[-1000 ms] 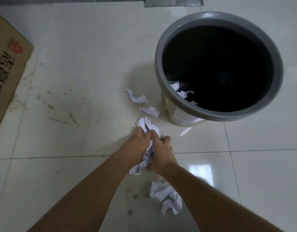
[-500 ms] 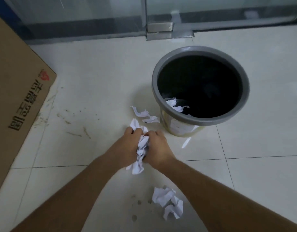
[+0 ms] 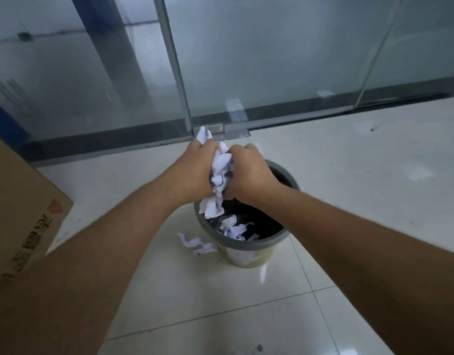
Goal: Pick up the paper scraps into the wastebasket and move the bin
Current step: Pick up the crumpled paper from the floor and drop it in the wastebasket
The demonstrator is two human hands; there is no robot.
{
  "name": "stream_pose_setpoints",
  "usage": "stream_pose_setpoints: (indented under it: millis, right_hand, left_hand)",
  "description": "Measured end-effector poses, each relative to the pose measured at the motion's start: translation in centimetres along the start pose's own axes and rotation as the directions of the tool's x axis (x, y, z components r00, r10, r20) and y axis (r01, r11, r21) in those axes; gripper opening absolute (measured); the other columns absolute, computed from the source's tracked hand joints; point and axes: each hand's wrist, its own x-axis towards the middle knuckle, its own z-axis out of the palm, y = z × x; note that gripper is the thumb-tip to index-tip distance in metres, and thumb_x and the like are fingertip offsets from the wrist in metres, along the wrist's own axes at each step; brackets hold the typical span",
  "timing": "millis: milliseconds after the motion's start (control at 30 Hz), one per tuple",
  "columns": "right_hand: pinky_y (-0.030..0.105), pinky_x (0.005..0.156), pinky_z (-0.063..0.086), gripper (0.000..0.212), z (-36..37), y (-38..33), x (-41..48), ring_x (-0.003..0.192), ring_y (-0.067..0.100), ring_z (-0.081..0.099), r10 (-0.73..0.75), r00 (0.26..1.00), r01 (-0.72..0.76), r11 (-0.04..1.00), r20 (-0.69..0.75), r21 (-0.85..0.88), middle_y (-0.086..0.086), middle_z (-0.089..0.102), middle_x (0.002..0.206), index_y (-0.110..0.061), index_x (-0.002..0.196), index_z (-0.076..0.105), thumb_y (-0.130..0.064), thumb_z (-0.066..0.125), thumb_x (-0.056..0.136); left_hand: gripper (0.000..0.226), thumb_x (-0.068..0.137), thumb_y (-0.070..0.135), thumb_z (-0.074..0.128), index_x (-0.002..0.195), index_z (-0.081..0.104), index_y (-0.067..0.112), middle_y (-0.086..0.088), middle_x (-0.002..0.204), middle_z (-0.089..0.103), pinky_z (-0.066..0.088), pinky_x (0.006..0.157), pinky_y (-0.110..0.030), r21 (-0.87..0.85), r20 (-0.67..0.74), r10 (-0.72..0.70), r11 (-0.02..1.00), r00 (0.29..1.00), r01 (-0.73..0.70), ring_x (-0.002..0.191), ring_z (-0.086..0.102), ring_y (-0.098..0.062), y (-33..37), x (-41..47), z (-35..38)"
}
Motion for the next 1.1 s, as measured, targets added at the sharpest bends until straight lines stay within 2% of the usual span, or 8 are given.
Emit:
stream_pose_setpoints:
  millis: [200,333,533,633,800,900,1000,1100]
  right_hand:
    - [0.032,0.074,0.04,0.041,-0.5,5.4,-0.5,0.1,0.031,0.05,0.078,0.99,-0.079,0.997,-0.115,-0.005,0.017,0.052,0.106,-0.006,0.105,0.054,-0.013,0.071,0.068]
    - [0.034,0.08,0.047,0.041,0.1,7.0,-0.4,0.096,0.03,0.052,0.119,0.985,-0.122,0.992,-0.124,-0.021,0.016,0.049,0.111,-0.006,0.107,0.053,-0.012,0.071,0.07]
    - [0.05,0.104,0.04,0.077,2.4,8.5,-1.5,0.128,0.037,0.039,0.268,0.963,-0.258,0.949,0.035,-0.184,0.015,0.04,0.134,-0.016,0.132,0.039,-0.017,0.079,0.066]
    - [0.053,0.109,0.029,0.097,3.4,8.7,-1.7,0.136,0.036,0.028,0.29,0.956,-0.271,0.929,0.042,-0.254,0.013,0.036,0.143,-0.024,0.145,0.026,-0.016,0.081,0.065]
    - [0.049,0.105,0.033,0.071,4.3,5.8,-1.6,0.128,0.031,0.036,0.167,0.97,-0.192,0.972,-0.178,-0.134,0.01,0.044,0.137,-0.022,0.137,0.041,-0.018,0.071,0.073]
    - [0.038,0.091,0.049,0.045,6.7,2.6,-3.9,0.106,0.017,0.051,-0.037,0.954,0.062,0.995,-0.298,0.073,0.001,0.053,0.117,-0.02,0.119,0.056,-0.016,0.068,0.076]
    - [0.024,0.066,0.051,0.02,11.2,0.6,-8.2,0.081,0.004,0.051,-0.193,0.955,0.238,0.952,-0.227,0.193,-0.011,0.051,0.094,-0.026,0.098,0.058,-0.02,0.062,0.079]
    - [0.025,0.064,0.049,0.018,16.5,2.1,-12.9,0.08,0.004,0.051,-0.163,0.986,0.166,0.958,-0.032,0.234,-0.017,0.048,0.092,-0.034,0.096,0.052,-0.033,0.058,0.079]
  left_hand:
    - [0.04,0.078,0.021,0.071,0.099,0.037,0.024,-0.005,0.11,0.038,0.044,0.059,-0.031,-0.02,-0.019,0.068,0.997,0.998,-0.068,0.076,0.053,-0.02,3.5,3.4,4.1]
    - [0.045,0.076,0.02,0.073,0.108,0.042,0.02,-0.009,0.122,0.042,0.055,0.071,-0.046,-0.037,-0.031,0.045,0.998,0.998,-0.046,0.084,0.059,-0.028,3.4,3.8,6.1]
    - [0.115,0.062,0.016,0.087,0.151,0.016,0.033,-0.015,0.149,0.025,0.054,0.086,-0.039,0.04,0.314,-0.172,0.985,0.934,0.168,0.111,0.054,-0.033,1.3,2.8,8.6]
    - [0.13,0.06,0.018,0.091,0.156,0.005,0.033,-0.011,0.159,0.017,0.048,0.103,-0.043,0.046,0.33,-0.194,0.981,0.924,0.189,0.134,0.04,-0.035,0.4,2.1,8.6]
    - [0.103,0.066,0.02,0.088,0.15,0.03,0.028,-0.009,0.148,0.037,0.042,0.102,-0.039,-0.116,0.14,-0.153,0.979,0.978,0.17,0.131,0.042,-0.029,-1.1,1.1,7.1]
    - [0.08,0.077,0.021,0.081,0.145,0.039,0.025,-0.01,0.145,0.041,0.041,0.102,-0.04,-0.232,-0.102,-0.281,0.94,0.954,0.252,0.13,0.045,-0.028,-4.0,0.3,6.4]
    - [0.058,0.088,0.014,0.068,0.14,0.045,0.02,-0.013,0.143,0.043,0.042,0.089,-0.032,-0.29,-0.313,-0.516,0.851,0.797,0.437,0.123,0.051,-0.03,-8.0,-1.5,7.8]
    - [0.055,0.088,0.015,0.064,0.14,0.046,0.014,-0.02,0.143,0.041,0.043,0.095,-0.041,-0.261,-0.195,-0.639,0.765,0.744,0.589,0.126,0.046,-0.037,-11.3,-4.1,11.0]
